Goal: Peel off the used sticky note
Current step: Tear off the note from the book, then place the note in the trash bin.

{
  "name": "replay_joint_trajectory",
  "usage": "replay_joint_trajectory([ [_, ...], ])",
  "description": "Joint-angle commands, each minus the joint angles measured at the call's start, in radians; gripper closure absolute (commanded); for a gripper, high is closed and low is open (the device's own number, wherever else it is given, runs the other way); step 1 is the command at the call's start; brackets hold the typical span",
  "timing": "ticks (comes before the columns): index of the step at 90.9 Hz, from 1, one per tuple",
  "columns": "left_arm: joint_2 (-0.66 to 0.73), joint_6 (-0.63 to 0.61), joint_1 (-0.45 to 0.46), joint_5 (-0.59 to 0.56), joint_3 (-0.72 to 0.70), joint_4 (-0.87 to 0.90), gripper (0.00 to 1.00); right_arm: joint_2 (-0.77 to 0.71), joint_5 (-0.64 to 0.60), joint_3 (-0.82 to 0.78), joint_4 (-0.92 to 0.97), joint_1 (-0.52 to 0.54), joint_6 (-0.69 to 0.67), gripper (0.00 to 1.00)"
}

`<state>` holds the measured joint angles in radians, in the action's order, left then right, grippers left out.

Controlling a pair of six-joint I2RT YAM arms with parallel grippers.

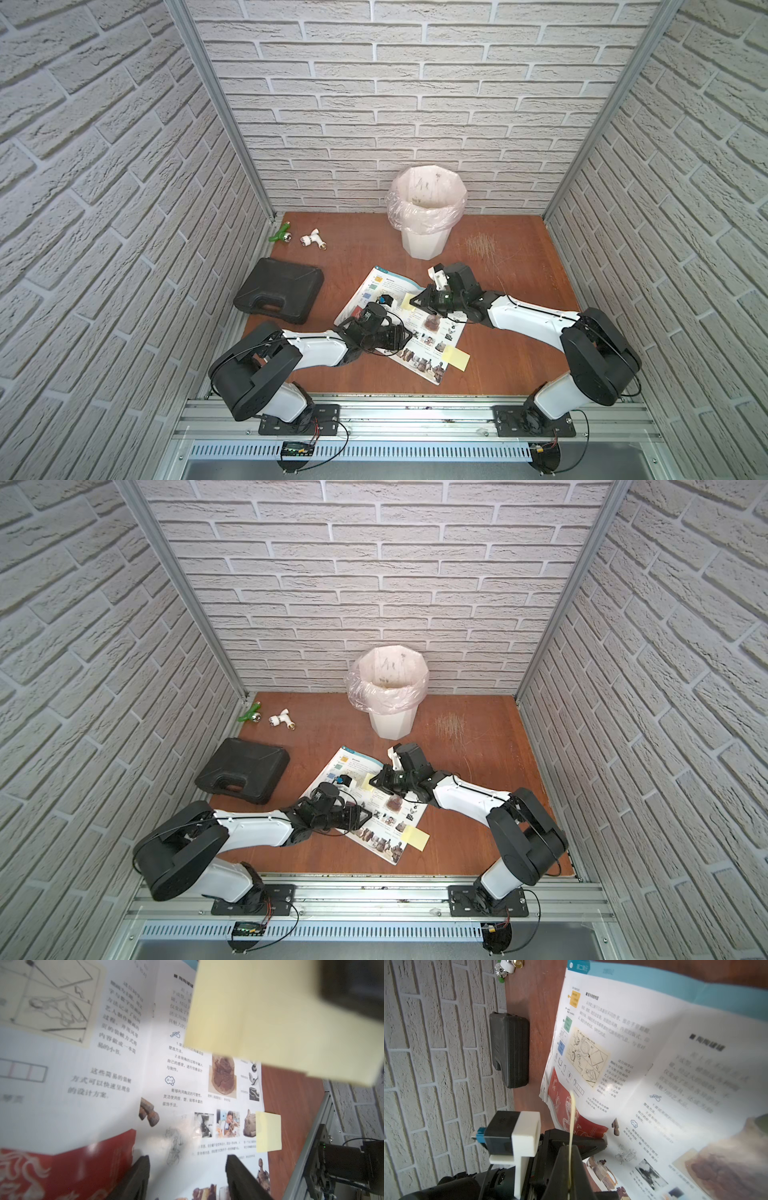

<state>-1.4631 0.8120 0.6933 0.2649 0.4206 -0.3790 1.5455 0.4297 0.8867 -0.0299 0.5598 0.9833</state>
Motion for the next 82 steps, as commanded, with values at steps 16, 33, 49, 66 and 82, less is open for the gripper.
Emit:
replay_joint_trajectory([
  [16,0.019,0.009,0.006,-0.003,-0.003,0.082,0.42,-0.128,-0.102,0.220,0.250,-0.016,-0.220,0.97],
  [33,0.029,0.003,0.006,-0.001,0.013,0.091,0.34,-0.150,-0.119,0.359,0.278,-0.034,-0.257,0.96],
  [49,0.020,-0.002,0.006,0.000,0.029,0.083,0.30,-0.078,-0.078,0.529,0.314,-0.091,-0.273,0.96],
  [66,0.013,-0.002,0.006,0.006,0.038,0.071,0.27,0.070,-0.074,0.766,0.368,-0.162,-0.300,0.95],
  [82,0.009,-0.001,0.007,0.011,0.043,0.058,0.25,0.266,-0.095,1.045,0.499,-0.204,-0.349,0.94],
])
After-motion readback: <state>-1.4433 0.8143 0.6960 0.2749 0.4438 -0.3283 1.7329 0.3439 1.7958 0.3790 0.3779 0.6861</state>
